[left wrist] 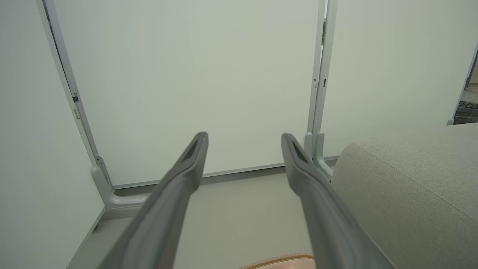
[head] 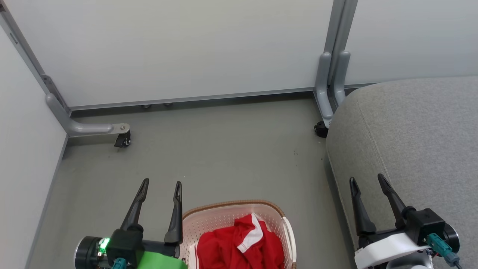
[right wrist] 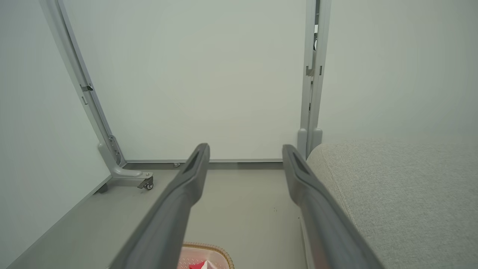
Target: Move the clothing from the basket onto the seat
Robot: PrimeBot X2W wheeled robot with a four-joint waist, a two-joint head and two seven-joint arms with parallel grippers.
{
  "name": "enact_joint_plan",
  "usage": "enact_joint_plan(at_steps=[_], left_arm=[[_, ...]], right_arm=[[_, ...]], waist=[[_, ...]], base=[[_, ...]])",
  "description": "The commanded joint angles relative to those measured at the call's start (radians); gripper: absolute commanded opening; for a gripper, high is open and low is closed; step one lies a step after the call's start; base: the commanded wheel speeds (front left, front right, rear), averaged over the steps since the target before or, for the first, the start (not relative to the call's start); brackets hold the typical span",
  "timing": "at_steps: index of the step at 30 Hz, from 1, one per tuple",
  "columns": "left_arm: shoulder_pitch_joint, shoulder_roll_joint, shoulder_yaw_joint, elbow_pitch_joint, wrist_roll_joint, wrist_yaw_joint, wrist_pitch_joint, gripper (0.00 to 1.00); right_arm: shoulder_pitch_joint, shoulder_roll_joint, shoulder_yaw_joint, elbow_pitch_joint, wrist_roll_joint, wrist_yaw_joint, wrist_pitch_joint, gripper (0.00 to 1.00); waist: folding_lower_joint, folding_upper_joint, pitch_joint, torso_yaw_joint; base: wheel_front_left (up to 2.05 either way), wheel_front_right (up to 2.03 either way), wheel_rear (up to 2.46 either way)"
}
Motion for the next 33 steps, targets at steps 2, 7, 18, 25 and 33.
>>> enact_joint_plan(at_steps=[2,7,18,25,33], left_arm=[[0.019,0.007,-0.007,-0.007,0.033,0.004,-0.011,1.0],[0.021,0.007,-0.015,-0.011,0.066,0.005,-0.02,1.0],[0.018,0.007,-0.014,0.002,0.059,0.004,-0.017,1.0],[0.02,0.007,-0.015,0.003,0.065,0.003,-0.017,1.0],[0.023,0.006,-0.021,0.013,0.073,-0.01,-0.017,1.0]], right_arm=[[0.016,-0.004,0.005,-0.008,-0.028,0.0,-0.011,1.0],[0.021,-0.005,0.009,-0.012,-0.062,0.0,-0.019,1.0],[0.018,-0.005,0.008,-0.004,-0.057,0.0,-0.018,1.0],[0.02,-0.004,0.007,-0.005,-0.047,0.0,-0.018,1.0],[0.024,-0.005,0.004,-0.001,-0.028,0.0,-0.018,1.0]], waist=[[0.0,0.0,-0.002,0.001],[0.0,0.0,-0.006,0.004],[0.0,0.0,-0.011,0.008],[0.0,0.0,-0.011,0.01],[0.0,0.0,-0.012,0.015]], base=[[0.0,0.0,0.0],[0.0,0.0,0.0],[0.0,0.0,0.0],[0.0,0.0,0.0],[0.0,0.0,0.0]])
